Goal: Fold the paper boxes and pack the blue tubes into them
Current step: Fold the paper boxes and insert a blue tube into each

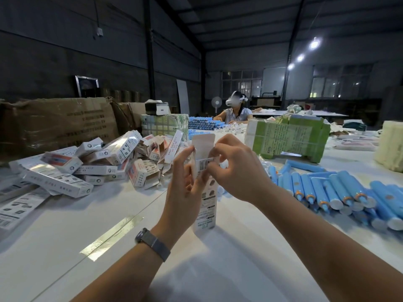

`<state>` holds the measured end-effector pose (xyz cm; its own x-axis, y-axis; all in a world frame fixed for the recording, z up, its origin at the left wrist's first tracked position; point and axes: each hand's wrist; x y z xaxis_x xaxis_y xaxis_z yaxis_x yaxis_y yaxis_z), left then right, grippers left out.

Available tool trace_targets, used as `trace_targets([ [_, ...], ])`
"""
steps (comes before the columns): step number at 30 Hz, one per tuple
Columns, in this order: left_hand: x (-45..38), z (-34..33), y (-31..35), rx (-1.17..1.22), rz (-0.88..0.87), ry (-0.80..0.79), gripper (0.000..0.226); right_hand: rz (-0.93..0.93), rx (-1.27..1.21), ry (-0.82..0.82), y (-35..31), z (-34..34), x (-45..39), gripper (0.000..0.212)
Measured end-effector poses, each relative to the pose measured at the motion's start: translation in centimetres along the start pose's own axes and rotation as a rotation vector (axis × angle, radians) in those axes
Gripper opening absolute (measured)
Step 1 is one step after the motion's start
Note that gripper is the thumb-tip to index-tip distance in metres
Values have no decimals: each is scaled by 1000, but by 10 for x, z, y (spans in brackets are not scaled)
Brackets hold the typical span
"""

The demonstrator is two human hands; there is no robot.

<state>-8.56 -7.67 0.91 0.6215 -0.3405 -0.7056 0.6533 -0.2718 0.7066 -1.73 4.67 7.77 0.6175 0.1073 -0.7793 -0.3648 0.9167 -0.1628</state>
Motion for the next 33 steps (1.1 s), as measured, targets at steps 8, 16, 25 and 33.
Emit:
trace_targets([
  [8,1,1,-1,-24,-5,12,38,38,58,-55,2,-1,2,30],
  [16,-2,5,4,-44,17,14,28,-100,-648,9,20,-11,15,52],
  [25,-1,4,7,-61,43,8,16,-94,-684,68,19,-14,18,30],
  [33,-2,5,7,14,49,-46,19,-17,-662,99,17,-9,13,30],
])
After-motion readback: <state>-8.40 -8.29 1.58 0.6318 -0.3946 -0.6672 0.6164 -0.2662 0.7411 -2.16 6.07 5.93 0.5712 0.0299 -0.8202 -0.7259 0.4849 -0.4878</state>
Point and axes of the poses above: each hand's wrist, its own x-axis away from the middle knuckle, its own z-axis out of the back of the hand, y = z × x, and after that the axes turned 9 degrees about z, right-handed
